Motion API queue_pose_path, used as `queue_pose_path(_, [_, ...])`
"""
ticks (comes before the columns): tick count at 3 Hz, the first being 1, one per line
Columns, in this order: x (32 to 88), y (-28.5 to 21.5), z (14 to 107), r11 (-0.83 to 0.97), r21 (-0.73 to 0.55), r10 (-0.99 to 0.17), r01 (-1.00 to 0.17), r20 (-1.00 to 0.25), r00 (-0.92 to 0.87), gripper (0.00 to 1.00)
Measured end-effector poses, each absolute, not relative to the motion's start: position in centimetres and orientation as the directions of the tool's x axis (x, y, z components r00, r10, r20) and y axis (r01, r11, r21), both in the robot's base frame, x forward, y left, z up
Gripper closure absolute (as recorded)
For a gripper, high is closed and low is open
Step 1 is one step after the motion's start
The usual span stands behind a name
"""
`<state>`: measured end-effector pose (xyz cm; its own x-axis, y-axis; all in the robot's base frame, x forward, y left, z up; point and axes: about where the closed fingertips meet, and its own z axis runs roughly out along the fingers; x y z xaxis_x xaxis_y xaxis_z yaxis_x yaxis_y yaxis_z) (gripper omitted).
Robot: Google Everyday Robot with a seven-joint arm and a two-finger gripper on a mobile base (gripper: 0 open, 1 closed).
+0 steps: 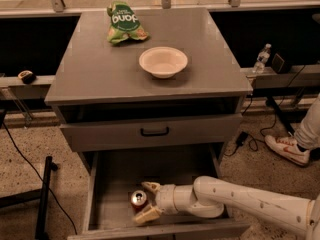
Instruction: Pick coke can from middle drawer and place on counter
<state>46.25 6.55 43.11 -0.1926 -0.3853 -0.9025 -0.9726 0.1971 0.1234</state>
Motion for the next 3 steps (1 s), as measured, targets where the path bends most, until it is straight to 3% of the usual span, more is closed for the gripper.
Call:
queue_pose_path(1, [47.5,7.8,42.5,0.235,0.193,-0.171,-0.953,-0.957,-0.236,0.5])
queue_pose_path(2, [47.4,9.3,43.4,0.168,0.208,-0.09,-0.964,-0.97,-0.225,0.73])
queue_pose_path(3, [46.2,9.0,46.9,0.144,0.172,-0.101,-0.974,-0.977,-0.187,0.96])
